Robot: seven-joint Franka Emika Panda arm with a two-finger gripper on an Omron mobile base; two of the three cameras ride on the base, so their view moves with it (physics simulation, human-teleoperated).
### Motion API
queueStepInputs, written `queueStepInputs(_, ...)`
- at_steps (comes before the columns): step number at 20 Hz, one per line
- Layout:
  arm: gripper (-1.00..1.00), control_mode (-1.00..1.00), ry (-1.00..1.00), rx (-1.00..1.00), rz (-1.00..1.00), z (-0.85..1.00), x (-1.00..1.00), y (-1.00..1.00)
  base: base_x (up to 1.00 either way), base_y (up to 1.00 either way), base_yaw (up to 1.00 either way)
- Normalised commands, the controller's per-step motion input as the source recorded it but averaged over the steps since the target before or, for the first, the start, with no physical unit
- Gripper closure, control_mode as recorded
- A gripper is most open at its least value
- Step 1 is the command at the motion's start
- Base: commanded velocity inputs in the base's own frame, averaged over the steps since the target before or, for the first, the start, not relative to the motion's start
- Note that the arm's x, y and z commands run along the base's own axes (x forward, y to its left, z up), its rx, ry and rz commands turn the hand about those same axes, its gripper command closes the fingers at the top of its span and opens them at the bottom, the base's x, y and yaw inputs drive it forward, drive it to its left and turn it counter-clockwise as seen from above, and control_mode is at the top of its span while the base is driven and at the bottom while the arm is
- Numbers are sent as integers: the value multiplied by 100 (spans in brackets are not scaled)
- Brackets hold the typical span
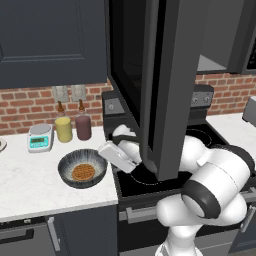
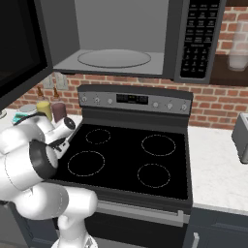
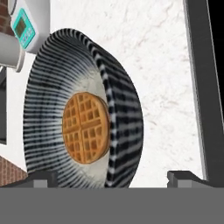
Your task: Open the microwave, place the bowl with waffle inside the microwave, then close the microwave door and turn it on.
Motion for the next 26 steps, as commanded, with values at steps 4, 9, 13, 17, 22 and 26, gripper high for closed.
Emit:
queueStepInputs(4,-100,-100,2,0,-5,-12,7,4,0,0,0)
queueStepInputs(9,-100,-100,2,0,-5,-12,4,8,0,0,0)
queueStepInputs(13,-100,-100,4,0,-5,-13,4,13,0,0,0)
queueStepInputs(17,-100,-100,4,0,-5,-9,6,16,0,0,0)
queueStepInputs(22,-100,-100,1,0,-1,-1,2,3,0,0,0)
queueStepInputs(26,-100,-100,0,0,0,0,0,0,0,0,0)
